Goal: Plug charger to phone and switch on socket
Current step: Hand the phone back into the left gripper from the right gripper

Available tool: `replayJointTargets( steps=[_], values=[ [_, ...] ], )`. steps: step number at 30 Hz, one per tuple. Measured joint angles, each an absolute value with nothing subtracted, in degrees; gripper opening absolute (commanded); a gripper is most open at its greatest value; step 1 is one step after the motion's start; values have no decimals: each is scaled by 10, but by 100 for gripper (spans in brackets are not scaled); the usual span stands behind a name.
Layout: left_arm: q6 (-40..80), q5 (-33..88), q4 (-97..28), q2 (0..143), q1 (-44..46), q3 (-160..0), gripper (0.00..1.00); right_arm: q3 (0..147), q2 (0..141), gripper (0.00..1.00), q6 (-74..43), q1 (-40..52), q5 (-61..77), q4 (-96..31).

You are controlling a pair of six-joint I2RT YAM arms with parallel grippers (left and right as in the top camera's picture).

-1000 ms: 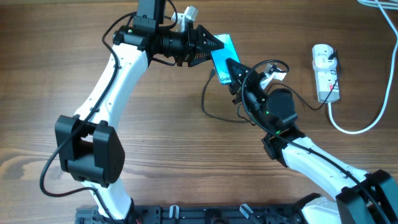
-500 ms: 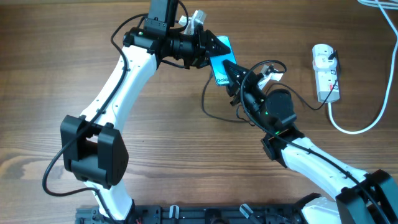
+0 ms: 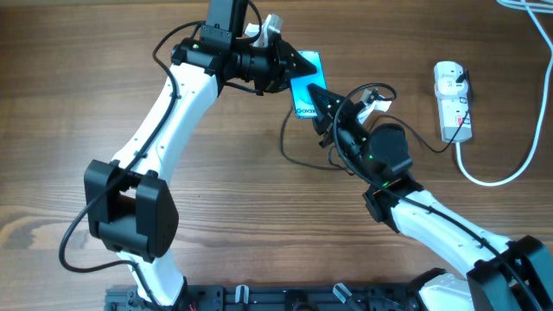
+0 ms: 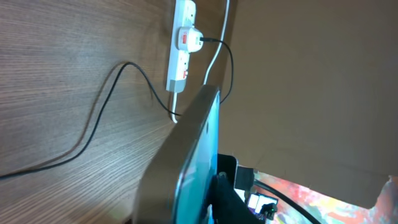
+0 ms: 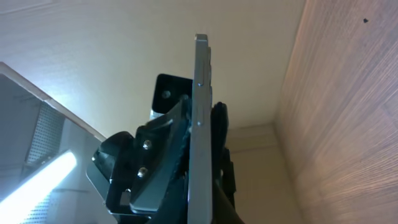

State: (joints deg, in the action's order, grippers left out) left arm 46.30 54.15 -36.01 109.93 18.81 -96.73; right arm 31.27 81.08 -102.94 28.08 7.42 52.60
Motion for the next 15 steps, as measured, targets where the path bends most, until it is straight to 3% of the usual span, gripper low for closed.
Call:
replayJointTargets(
  steps=[5, 10, 15],
  values=[
    [471, 554, -353, 1099, 186, -967, 4, 314, 811, 6, -1065, 280, 74, 529],
    [473, 540, -357, 1099, 186, -967, 4, 314, 811, 38, -1047, 281, 79, 523],
    [472, 516, -357, 1099, 171, -967, 4, 315, 811, 45, -1036, 283, 84, 504]
  ],
)
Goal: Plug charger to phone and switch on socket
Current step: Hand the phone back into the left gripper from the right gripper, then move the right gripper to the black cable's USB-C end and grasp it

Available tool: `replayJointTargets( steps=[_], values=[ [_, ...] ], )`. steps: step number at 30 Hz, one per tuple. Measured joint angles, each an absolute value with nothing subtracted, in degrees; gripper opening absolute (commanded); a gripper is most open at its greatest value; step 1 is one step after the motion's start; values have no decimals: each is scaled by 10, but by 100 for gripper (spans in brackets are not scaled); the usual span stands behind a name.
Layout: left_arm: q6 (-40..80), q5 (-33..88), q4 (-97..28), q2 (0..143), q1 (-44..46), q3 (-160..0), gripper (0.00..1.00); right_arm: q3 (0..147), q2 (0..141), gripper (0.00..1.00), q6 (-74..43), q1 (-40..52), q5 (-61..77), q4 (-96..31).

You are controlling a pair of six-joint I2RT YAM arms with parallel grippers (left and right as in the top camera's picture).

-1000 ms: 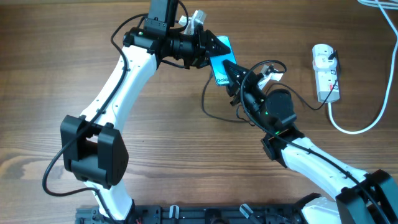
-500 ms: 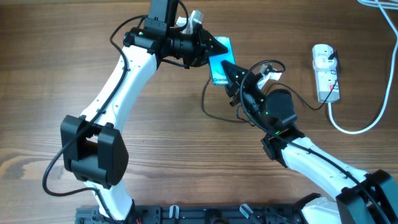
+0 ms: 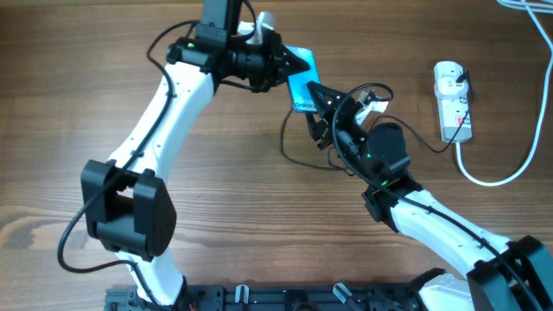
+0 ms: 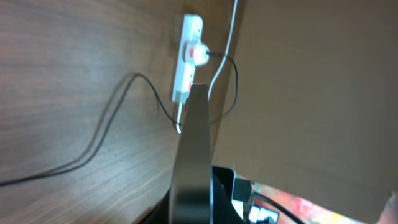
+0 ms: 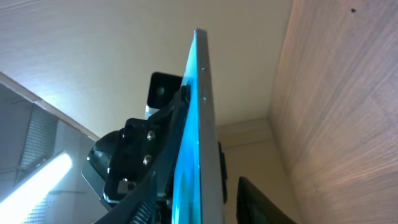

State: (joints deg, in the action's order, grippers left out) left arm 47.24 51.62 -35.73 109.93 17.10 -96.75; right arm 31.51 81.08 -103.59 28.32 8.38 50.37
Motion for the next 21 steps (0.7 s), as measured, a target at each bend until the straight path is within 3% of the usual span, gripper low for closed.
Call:
replayJointTargets(
  steps=[8, 12, 13, 16, 18, 21],
  values=[
    [453, 479, -384, 1099, 60, -967, 4, 321, 810, 49, -987, 283, 88, 384],
    [405, 473, -454, 1099, 12, -968, 4, 324, 811, 46, -888, 283, 95, 237],
    [390, 472, -470, 1099, 3, -968, 4, 324, 811, 36, -848, 283, 102, 209],
    [347, 474, -510, 1099, -14, -967, 4, 324, 811, 36, -730, 283, 145, 204],
    [324, 483, -519, 1099, -19, -967, 4, 331, 811, 42, -677, 283, 180, 177],
    [296, 543, -513, 1099, -32, -967, 4, 425, 813, 43, -582, 280, 207, -47]
  ],
)
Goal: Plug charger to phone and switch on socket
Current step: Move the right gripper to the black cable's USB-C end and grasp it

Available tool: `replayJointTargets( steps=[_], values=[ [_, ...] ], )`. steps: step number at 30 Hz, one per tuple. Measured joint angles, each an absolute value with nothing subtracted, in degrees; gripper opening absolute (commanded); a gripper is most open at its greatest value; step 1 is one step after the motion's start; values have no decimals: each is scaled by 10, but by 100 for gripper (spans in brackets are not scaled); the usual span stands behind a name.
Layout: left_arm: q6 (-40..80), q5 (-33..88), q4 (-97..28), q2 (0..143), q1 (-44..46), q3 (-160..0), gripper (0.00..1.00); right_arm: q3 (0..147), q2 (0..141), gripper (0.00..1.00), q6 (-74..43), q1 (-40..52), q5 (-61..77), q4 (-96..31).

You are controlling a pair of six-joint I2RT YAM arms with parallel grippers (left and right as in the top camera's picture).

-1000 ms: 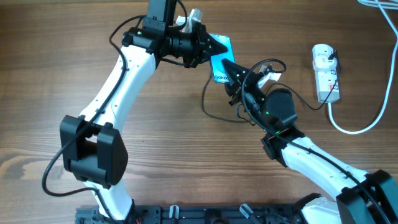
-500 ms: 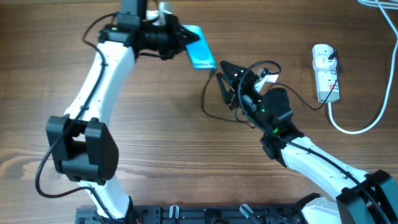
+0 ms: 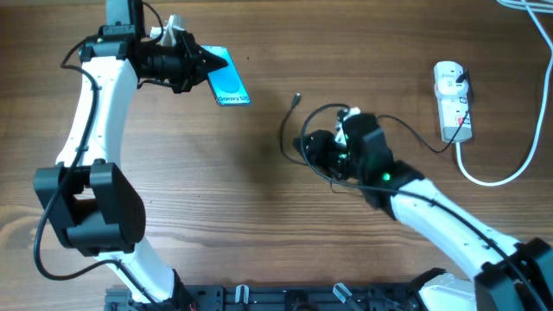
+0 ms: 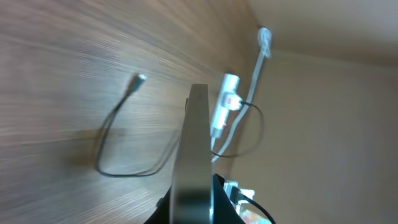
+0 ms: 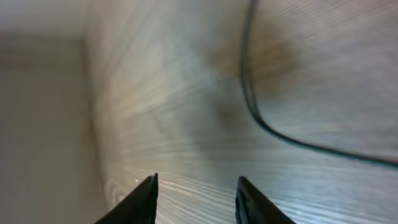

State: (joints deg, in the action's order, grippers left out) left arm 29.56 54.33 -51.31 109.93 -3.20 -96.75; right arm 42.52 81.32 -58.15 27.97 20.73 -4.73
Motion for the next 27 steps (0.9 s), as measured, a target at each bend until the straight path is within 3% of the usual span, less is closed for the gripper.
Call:
replayJointTargets(
  steps=[4, 7, 12, 19, 27],
  values=[
    [287, 582, -512, 1099, -70, -967, 4, 612, 816, 43, -483, 279, 165, -255],
    [285, 589, -517, 1099, -97, -967, 4, 696, 839, 43, -458, 277, 140, -321],
    [284, 596, -523, 1099, -106, -968, 4, 902, 1018, 36, -417, 267, 115, -439],
    [281, 597, -538, 1099, -106, -967, 4, 965, 1195, 29, -413, 263, 108, -428],
    [281, 583, -540, 1099, -100, -967, 4, 965, 1265, 27, -402, 248, 84, -381]
  ],
)
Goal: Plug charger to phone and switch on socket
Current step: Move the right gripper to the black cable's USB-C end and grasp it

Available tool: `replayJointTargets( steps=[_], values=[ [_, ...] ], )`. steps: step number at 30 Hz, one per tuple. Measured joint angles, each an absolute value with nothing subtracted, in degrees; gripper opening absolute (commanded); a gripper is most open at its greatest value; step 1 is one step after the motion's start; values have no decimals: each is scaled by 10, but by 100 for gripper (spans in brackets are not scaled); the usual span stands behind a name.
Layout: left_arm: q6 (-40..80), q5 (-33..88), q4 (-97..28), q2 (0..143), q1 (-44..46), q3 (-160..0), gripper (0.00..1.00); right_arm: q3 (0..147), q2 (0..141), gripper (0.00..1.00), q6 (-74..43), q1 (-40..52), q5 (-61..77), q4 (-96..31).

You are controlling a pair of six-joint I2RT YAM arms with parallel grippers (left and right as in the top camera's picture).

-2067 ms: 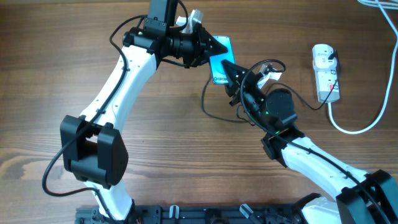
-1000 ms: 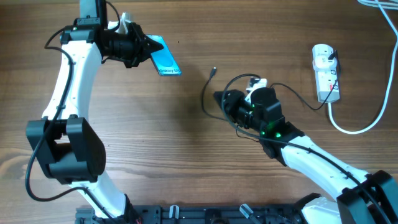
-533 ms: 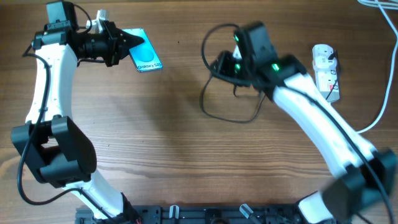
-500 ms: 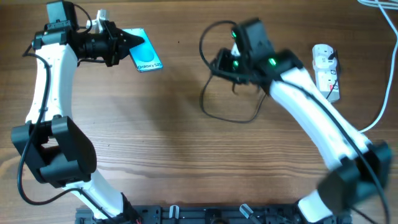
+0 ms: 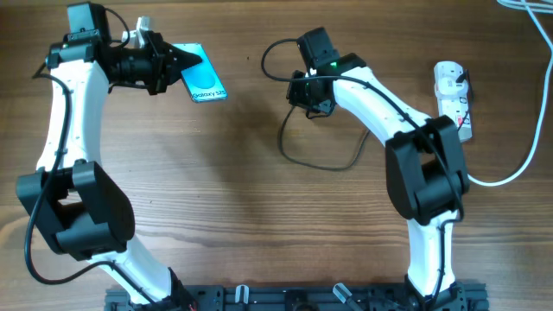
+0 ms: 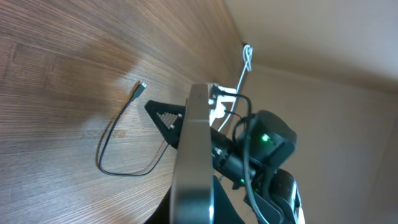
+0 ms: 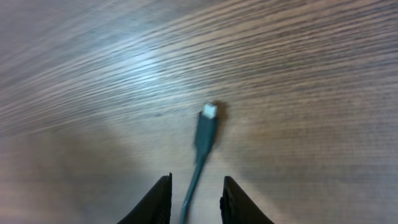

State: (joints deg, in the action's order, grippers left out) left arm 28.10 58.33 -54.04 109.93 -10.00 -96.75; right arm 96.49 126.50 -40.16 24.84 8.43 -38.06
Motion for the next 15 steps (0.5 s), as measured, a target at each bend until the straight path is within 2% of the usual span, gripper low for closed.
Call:
replayJointTargets(
  steps=[9, 15],
  values=[
    [281, 579, -540, 1099, -79, -967, 4, 965, 1301, 26, -397, 248, 72, -338],
    [281, 579, -545, 1099, -76, -967, 4, 965, 1302, 22, -397, 249, 63, -331]
  ],
)
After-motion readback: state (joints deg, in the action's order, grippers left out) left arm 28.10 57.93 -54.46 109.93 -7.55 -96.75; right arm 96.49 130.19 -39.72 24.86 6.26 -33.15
